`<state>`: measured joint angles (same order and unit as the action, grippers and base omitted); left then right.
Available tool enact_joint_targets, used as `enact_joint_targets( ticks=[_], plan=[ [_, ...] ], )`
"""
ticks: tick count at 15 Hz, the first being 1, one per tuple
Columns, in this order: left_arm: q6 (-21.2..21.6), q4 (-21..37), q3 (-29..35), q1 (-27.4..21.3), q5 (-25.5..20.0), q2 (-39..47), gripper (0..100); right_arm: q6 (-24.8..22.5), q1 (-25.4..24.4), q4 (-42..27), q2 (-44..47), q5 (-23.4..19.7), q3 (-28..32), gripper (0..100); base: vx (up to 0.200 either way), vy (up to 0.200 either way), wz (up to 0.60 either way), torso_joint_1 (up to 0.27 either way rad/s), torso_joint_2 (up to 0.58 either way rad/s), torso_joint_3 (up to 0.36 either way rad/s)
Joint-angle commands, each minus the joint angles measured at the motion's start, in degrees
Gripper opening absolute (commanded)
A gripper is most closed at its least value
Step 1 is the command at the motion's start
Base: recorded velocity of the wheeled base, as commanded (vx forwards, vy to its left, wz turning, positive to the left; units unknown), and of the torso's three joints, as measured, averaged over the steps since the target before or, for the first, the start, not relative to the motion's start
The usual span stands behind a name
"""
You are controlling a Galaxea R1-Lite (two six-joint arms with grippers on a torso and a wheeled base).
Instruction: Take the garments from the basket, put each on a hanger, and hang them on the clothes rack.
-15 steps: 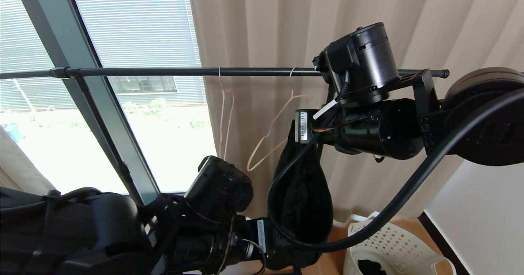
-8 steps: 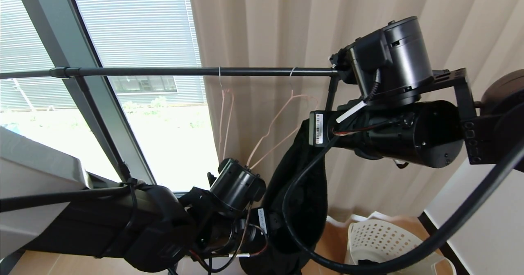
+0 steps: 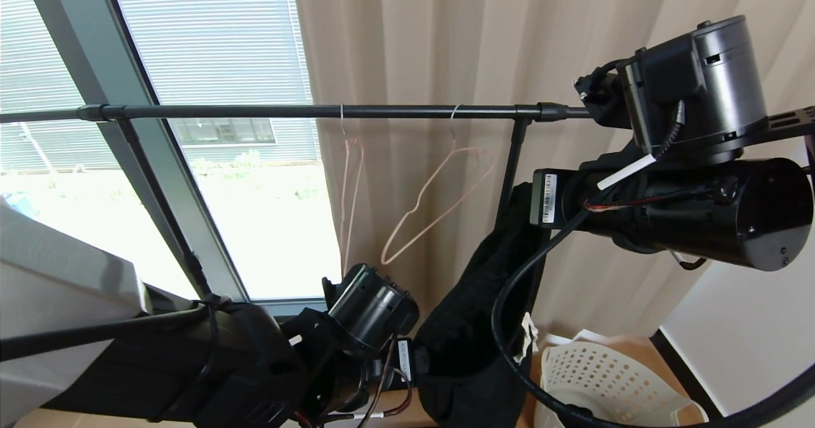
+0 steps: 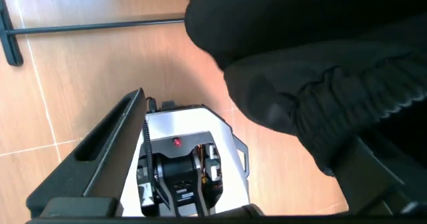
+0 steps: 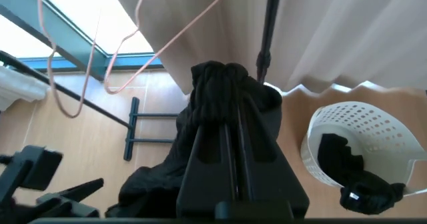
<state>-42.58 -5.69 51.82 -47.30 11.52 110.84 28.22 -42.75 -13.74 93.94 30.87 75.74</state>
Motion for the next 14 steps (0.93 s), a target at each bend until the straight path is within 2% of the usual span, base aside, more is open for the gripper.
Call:
enact_joint_targets(
  ticks=[1, 2, 7, 8, 9, 10, 12, 14],
  plan=[
    [0.66, -0.02, -1.37, -0.16, 0.08, -3.79, 100, 0.08, 2.06, 0.82, -1.22, 0.95, -2.09, 0, 0.0, 0.0, 0.0, 0.0, 0.0, 0.0],
    [1.1, -0.02, -1.99, -0.07, 0.08, -4.31, 0, 0.08, 2.67, 1.43, -1.57, 0.95, -3.05, 0, 0.0, 0.0, 0.0, 0.0, 0.0, 0.0],
    [7.25, 0.24, -3.48, 1.51, 0.96, -11.52, 0, -1.06, 4.78, 1.35, -3.24, 0.86, -6.04, 0, 0.0, 0.0, 0.0, 0.0, 0.0, 0.0],
    [10.68, 0.33, -3.48, 3.79, 1.05, -13.28, 0, -3.35, 4.78, 1.08, -4.2, 0.69, -7.62, 0, 0.0, 0.0, 0.0, 0.0, 0.0, 0.0],
    [12.17, 0.42, -3.57, 4.85, 1.05, -14.16, 0, -5.28, 4.78, 1.17, -4.91, 0.51, -9.12, 0, 0.0, 0.0, 0.0, 0.0, 0.0, 0.0],
    [15.78, 0.51, -3.66, 7.05, 0.87, -16.09, 0, -9.5, 4.7, 1.35, -6.05, 0.25, -12.02, 0, 0.0, 0.0, 0.0, 0.0, 0.0, 0.0],
    [18.85, 0.68, -3.57, 9.59, 0.35, -17.23, 0, -16.53, 3.47, 1.43, -7.1, -0.63, -15.36, 0, 0.0, 0.0, 0.0, 0.0, 0.0, 0.0],
    [22.54, 1.03, -3.13, 10.12, 0.35, -17.41, 0, -21.28, 2.06, 1.26, -6.75, -0.9, -15.36, 0, 0.0, 0.0, 0.0, 0.0, 0.0, 0.0]
  ],
)
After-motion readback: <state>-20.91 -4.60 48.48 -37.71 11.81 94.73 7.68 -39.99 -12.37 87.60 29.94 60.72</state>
